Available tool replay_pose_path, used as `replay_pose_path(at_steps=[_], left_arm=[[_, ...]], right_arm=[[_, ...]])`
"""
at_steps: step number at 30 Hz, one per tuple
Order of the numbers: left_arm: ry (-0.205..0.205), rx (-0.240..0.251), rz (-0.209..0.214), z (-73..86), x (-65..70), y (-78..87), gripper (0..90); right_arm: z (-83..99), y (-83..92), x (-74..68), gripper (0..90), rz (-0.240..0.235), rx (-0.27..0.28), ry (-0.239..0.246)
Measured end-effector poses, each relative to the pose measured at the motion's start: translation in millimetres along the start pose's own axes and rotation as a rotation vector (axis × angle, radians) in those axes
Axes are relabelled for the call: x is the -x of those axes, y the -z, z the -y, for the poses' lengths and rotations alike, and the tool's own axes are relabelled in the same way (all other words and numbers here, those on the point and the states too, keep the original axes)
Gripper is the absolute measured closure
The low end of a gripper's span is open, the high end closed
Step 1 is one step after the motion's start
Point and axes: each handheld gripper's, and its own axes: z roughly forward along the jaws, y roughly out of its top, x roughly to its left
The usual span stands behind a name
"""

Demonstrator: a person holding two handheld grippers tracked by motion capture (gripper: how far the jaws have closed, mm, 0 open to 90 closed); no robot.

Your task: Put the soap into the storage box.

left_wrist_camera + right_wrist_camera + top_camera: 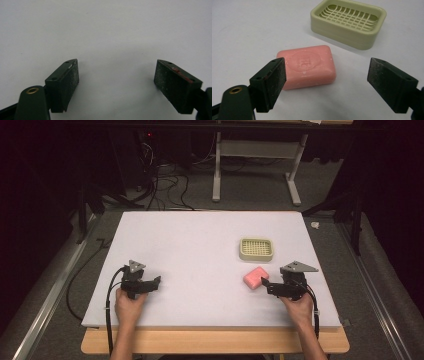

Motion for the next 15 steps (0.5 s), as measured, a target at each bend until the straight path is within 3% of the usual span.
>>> replay_pose_path(at_steps=[15], left_arm=[[0.000,0.000,0.000,0.0,0.0,0.0,20.7]], right_arm=[[-5.8,-10.2,-12.9,13.8,-0.034,-0.012,0.030]])
